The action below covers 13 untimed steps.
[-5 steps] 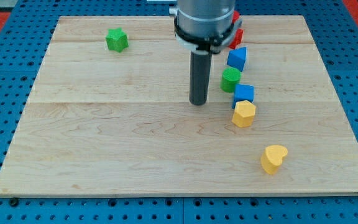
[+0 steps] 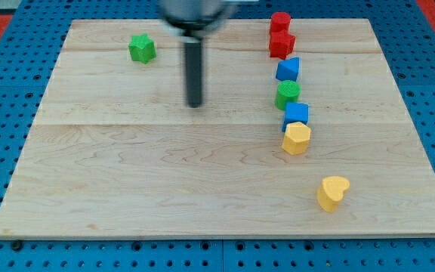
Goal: Place the green star below the hexagon
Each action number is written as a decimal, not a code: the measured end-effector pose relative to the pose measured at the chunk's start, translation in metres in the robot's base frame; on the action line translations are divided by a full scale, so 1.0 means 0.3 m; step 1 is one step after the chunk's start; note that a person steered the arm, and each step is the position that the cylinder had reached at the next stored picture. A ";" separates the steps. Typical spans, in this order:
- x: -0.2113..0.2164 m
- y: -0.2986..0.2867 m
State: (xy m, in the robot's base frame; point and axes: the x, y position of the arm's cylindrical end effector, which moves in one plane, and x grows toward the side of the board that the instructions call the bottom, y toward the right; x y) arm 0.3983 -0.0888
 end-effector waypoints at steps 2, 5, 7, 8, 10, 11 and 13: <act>-0.447 -0.265; -0.566 -0.250; -0.631 -0.256; -0.618 -0.185; -0.478 0.046; -0.189 0.046; -0.144 -0.013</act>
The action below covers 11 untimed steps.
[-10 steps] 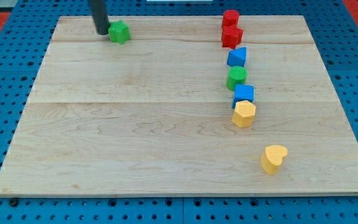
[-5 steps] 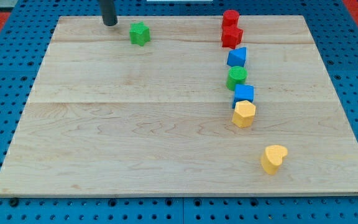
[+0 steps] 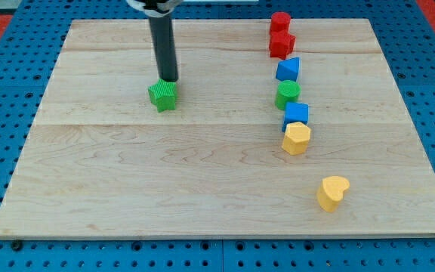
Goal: Place the green star below the hexagon
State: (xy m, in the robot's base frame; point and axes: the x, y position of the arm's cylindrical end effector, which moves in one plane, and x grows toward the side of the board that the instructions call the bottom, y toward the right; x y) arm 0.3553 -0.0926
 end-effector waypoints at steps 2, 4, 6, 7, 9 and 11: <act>0.360 0.070; 0.252 -0.094; 0.496 0.051; 0.521 -0.017; 0.715 0.235; 0.665 0.077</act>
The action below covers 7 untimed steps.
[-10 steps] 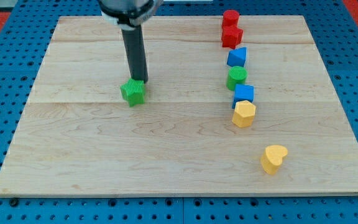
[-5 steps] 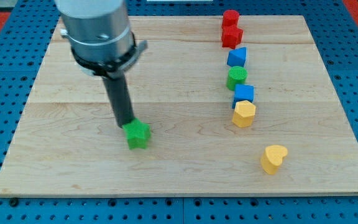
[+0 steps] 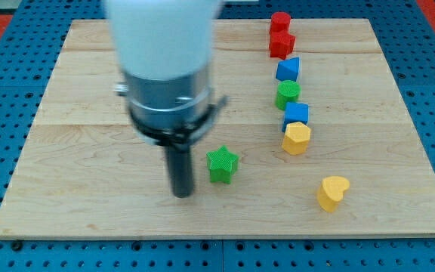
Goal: Place the green star below the hexagon
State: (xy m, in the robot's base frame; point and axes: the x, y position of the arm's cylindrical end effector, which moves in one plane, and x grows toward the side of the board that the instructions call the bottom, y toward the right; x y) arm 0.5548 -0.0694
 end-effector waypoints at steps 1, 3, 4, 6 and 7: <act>-0.098 0.041; -0.097 0.422; -0.097 0.462; -0.082 0.554; 0.117 0.425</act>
